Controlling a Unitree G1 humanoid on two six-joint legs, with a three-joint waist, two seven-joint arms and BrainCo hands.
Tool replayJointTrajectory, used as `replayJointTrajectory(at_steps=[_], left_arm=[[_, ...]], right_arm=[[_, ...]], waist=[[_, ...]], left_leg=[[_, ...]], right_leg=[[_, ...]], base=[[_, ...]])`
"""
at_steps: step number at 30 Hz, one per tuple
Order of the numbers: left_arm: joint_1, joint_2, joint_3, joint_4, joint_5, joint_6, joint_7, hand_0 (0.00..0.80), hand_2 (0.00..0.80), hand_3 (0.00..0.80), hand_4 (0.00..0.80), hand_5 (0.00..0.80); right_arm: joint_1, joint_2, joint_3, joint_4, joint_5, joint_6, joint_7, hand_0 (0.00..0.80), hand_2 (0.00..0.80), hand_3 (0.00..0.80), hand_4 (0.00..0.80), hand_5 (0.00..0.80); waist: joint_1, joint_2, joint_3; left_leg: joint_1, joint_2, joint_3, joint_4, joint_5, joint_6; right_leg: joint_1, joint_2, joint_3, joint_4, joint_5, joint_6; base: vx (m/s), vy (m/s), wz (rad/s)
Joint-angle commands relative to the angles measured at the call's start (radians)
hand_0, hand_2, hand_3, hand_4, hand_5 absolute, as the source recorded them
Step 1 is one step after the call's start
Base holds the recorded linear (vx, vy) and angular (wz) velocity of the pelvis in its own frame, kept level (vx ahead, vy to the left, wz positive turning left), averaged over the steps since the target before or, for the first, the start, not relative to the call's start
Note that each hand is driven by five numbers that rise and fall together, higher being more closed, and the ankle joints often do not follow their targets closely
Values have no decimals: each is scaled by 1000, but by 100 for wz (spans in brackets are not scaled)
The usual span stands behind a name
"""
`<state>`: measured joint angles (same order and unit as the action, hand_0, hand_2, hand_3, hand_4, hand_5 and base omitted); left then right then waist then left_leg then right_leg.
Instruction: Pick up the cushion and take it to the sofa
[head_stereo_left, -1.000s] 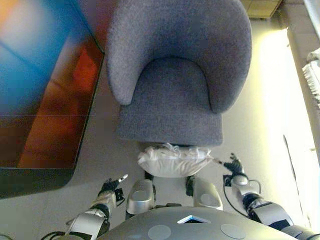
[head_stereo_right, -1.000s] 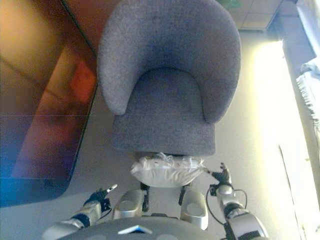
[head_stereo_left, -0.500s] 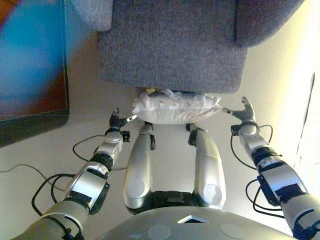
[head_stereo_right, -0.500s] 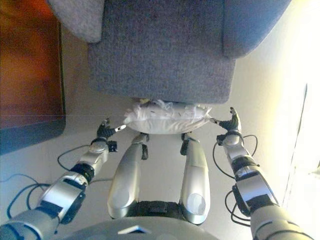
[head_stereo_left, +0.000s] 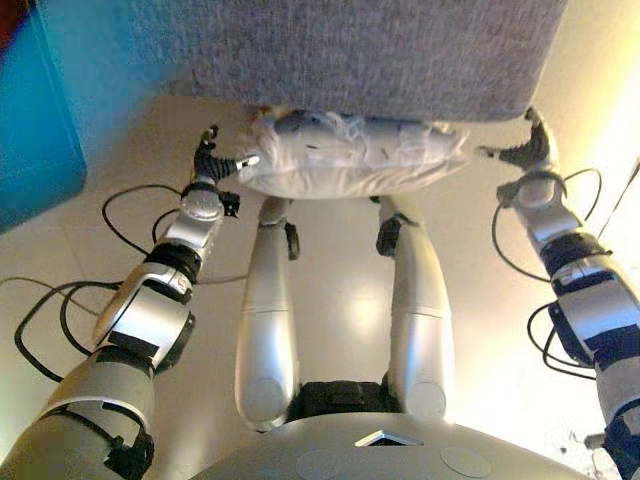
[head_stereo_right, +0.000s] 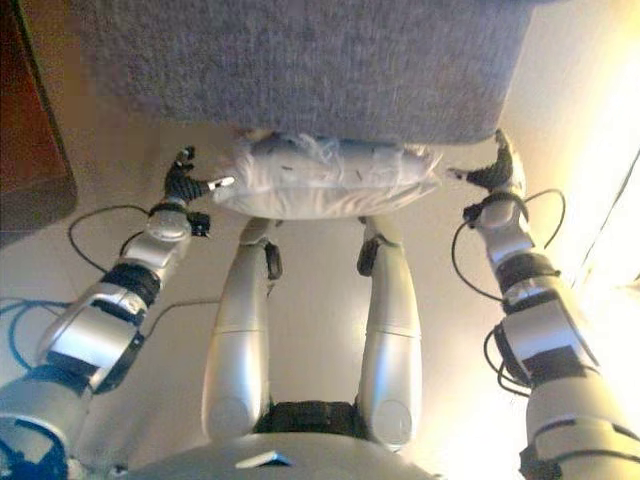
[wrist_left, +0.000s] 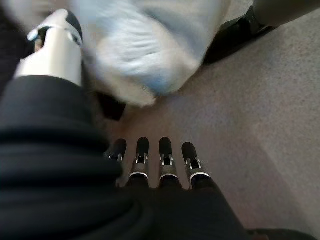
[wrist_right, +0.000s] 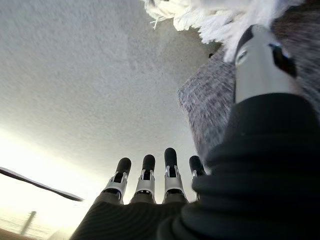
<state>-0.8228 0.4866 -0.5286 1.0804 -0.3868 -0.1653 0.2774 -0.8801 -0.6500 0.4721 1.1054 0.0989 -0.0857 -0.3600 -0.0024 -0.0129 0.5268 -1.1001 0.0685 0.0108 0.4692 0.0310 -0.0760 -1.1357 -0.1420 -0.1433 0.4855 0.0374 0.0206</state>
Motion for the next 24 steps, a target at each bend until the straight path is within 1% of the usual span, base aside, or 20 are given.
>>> replayJointTrajectory(at_steps=[1,4,8,10,12,14,17,18,20,21,24], left_arm=[[13,41,40,2,-43,-66,-32,0,0,0,0,0],[-23,59,37,18,-67,-78,-55,0,0,0,0,0],[-86,92,29,29,-99,-85,-109,0,0,0,0,0],[-112,103,25,31,-122,-89,-148,0,0,0,0,0],[-130,107,19,22,-136,-89,-173,0,0,0,0,0],[-145,113,13,11,-152,-85,-197,0,0,0,0,0],[-155,119,10,4,-177,-96,-222,0,0,0,0,0],[-159,122,11,1,-184,-95,-227,0,0,0,0,0],[-167,128,10,-6,-189,-88,-237,0,0,0,0,0],[-172,133,10,-11,-191,-84,-244,0,0,0,0,0],[-186,141,11,-28,-209,-69,-270,0,0,0,0,0]], right_arm=[[-15,-96,78,-12,-31,-54,7,0,0,0,0,0],[-62,-109,106,1,-46,-68,31,0,0,0,0,0],[-133,-131,140,11,-24,-91,78,0,0,0,0,0],[-172,-141,161,16,-1,-82,146,0,0,0,0,0],[-204,-143,178,24,42,-65,257,0,0,0,0,0],[-230,-140,198,35,82,-32,375,0,0,0,0,0],[-247,-133,212,39,117,-11,437,0,0,0,0,0],[-251,-132,214,39,120,-5,441,0,0,0,0,0],[-254,-134,211,38,146,-8,448,0,0,0,0,0],[-259,-136,207,33,162,-6,480,0,0,0,0,0],[-278,-137,219,21,147,-46,571,0,0,0,0,0]], waist=[[2,17,-7],[2,18,-7],[2,21,-7],[2,24,-7],[3,28,-7],[5,32,-7],[7,36,-7],[8,37,-7],[7,39,-7],[7,39,-7],[8,41,-7]], left_leg=[[-106,-34,-35,41,-48,26],[-154,-41,-37,57,-52,22],[-218,-45,-39,65,-59,16],[-249,-45,-38,72,-65,14],[-274,-43,-37,78,-71,10],[-290,-41,-37,80,-76,6],[-305,-40,-37,81,-74,2],[-310,-40,-37,80,-73,1],[-312,-41,-38,74,-68,-2],[-309,-46,-40,67,-66,-4],[-304,-49,-43,38,-54,-9]], right_leg=[[-57,2,71,28,-18,67],[-99,1,70,35,-16,73],[-161,-6,67,40,-16,84],[-196,-13,64,46,-17,86],[-223,-19,63,47,-18,88],[-239,-23,61,46,-20,88],[-251,-26,60,46,-22,88],[-255,-26,60,48,-22,90],[-255,-25,60,43,-19,95],[-250,-22,61,31,-16,98],[-241,-16,60,4,-11,106]], base=[[-13,32,1],[2,2,-1],[-4,5,-5],[6,19,-4],[0,0,0],[0,0,0],[30,41,-1],[29,34,-2],[35,21,-4],[35,11,-3],[10,3,0]])
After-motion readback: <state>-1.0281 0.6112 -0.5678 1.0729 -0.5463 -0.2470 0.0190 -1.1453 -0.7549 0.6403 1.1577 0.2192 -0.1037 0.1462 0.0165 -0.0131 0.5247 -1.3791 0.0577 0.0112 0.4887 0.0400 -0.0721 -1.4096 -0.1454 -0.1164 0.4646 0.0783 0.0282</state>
